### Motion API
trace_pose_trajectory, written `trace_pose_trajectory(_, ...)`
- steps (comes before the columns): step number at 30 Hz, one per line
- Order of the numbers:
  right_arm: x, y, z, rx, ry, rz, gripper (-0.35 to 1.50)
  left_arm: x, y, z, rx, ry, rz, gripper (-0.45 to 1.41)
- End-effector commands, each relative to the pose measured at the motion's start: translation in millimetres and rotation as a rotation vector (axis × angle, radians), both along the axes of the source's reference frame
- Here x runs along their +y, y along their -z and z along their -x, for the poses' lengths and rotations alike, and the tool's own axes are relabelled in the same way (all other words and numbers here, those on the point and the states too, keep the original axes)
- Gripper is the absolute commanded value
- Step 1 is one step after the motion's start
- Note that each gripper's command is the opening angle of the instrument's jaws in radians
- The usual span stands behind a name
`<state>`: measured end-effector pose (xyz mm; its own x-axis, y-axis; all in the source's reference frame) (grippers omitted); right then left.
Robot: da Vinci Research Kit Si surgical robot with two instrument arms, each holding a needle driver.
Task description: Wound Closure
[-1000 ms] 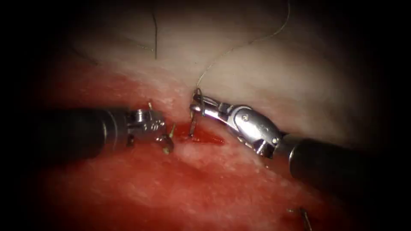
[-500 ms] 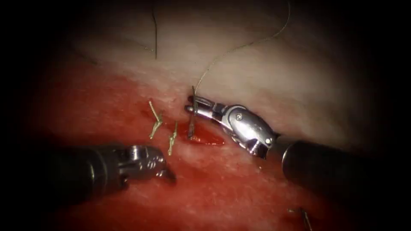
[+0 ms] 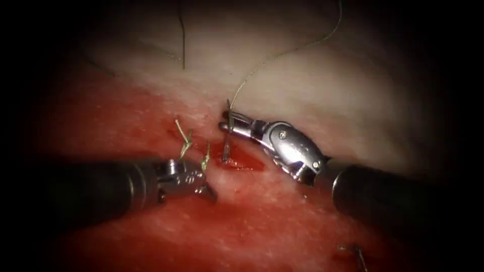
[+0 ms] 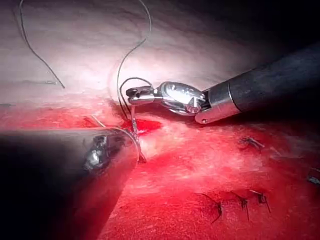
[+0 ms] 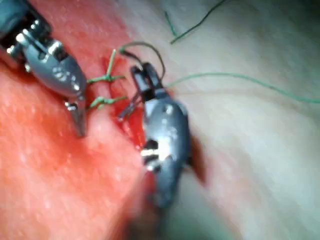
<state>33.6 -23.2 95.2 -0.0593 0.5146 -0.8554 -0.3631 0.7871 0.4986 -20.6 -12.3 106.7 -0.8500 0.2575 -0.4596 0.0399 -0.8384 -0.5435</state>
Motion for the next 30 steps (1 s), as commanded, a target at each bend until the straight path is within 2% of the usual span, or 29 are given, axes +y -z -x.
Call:
trace_pose_trajectory(1, 0.1, -0.5, -0.8, 0.006, 0.001, -0.028, -0.35, -0.4, -0.9, 0.5, -0.004, -0.004, -0.004, -0.45)
trace_pose_trajectory(9, 0.6, -0.7, -1.2, 0.024, 0.006, -0.242, -0.35, -1.8, -1.2, -0.3, -0.011, -0.014, -0.013, -0.45)
trace_pose_trajectory(17, -0.2, -1.1, -1.4, 0.033, 0.014, -0.356, -0.35, -2.1, 0.0, -0.6, -0.015, -0.017, -0.018, -0.45)
trace_pose_trajectory(24, -0.9, -1.3, -1.0, 0.02, 0.051, -0.36, -0.35, -2.1, 0.1, -0.8, -0.017, -0.019, -0.019, -0.45)
trace_pose_trajectory(30, -0.9, -1.2, -0.8, 0.052, 0.044, -0.457, -0.35, -2.1, 0.0, -0.6, -0.016, -0.017, -0.019, -0.45)
